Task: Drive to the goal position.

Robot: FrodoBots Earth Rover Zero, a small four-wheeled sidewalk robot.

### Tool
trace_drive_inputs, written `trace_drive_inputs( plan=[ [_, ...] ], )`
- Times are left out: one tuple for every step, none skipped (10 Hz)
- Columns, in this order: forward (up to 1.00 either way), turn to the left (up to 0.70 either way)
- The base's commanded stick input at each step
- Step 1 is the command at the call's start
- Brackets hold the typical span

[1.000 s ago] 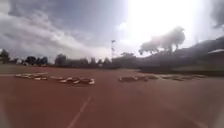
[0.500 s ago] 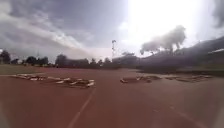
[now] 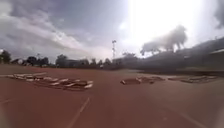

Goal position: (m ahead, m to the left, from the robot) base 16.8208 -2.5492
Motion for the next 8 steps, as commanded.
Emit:
trace_drive_inputs(
  plan=[
    [0.70,0.00],
    [0.70,0.00],
    [0.70,0.00],
    [0.70,0.00],
    [0.70,0.00],
    [0.70,0.00],
    [0.70,0.00],
    [0.70,0.00]
  ],
)
